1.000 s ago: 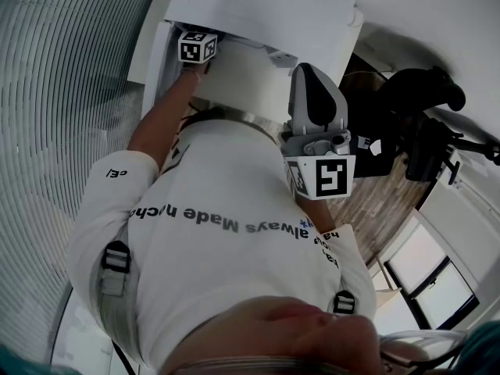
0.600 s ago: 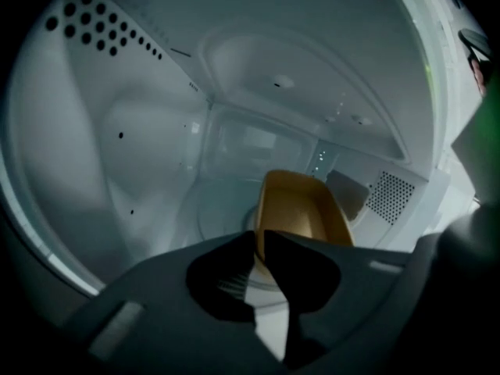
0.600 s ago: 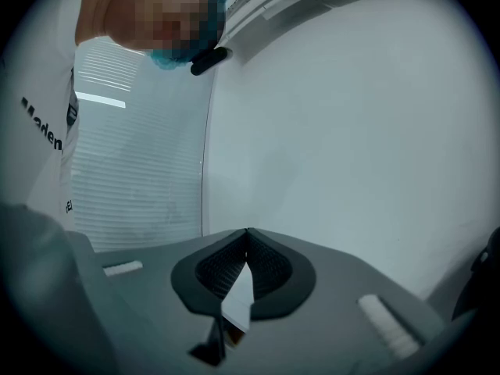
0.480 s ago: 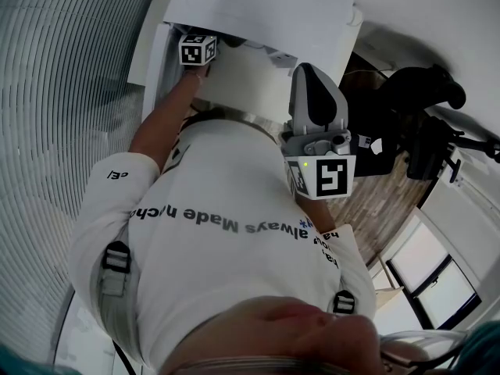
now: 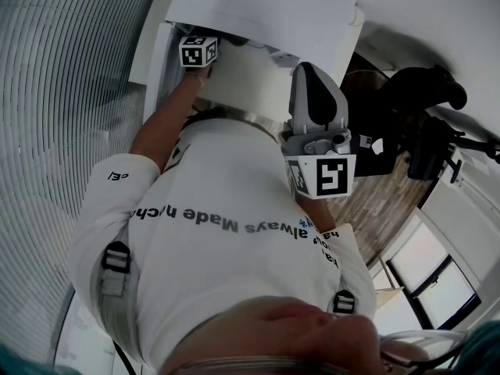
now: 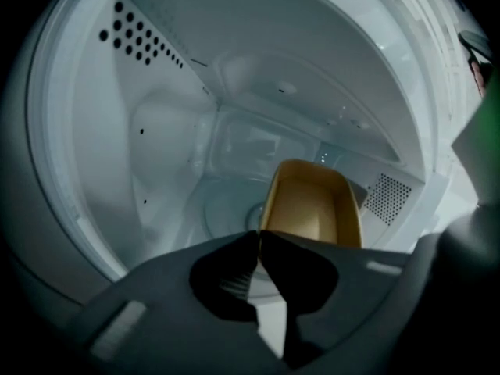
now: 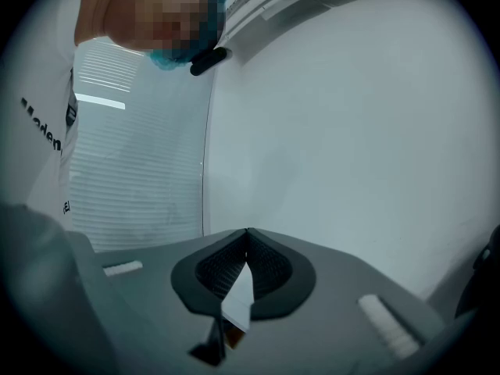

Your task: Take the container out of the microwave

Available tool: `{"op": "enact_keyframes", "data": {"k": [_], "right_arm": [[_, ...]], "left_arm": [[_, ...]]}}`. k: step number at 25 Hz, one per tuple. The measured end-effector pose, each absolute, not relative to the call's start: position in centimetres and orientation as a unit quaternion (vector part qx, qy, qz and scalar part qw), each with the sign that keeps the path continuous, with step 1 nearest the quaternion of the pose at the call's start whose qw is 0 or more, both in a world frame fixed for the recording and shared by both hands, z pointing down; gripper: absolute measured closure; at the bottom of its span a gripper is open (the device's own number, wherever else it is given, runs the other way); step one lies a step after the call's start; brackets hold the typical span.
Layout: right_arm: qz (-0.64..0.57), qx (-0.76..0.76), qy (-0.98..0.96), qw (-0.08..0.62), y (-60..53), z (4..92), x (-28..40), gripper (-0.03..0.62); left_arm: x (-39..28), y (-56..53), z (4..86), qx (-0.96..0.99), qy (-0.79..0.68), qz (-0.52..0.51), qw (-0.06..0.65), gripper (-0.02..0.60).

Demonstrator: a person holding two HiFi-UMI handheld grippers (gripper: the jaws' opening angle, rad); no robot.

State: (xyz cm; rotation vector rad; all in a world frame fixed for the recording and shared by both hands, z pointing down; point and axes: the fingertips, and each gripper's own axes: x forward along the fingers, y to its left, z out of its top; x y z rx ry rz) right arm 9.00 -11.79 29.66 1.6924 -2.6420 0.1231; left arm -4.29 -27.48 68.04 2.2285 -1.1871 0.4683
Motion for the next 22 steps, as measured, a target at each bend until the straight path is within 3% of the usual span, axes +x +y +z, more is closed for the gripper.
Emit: {"op": "enact_keyframes", "data": {"k": [22], "right_arm": [[0.035, 0.538, -0.842, -0.006, -10.3, 29.1, 8.4, 0.594]], "left_arm": [[-4.8, -25.1, 67.0, 0.833, -0.428, 0.147, 0.318, 0.566]]}}
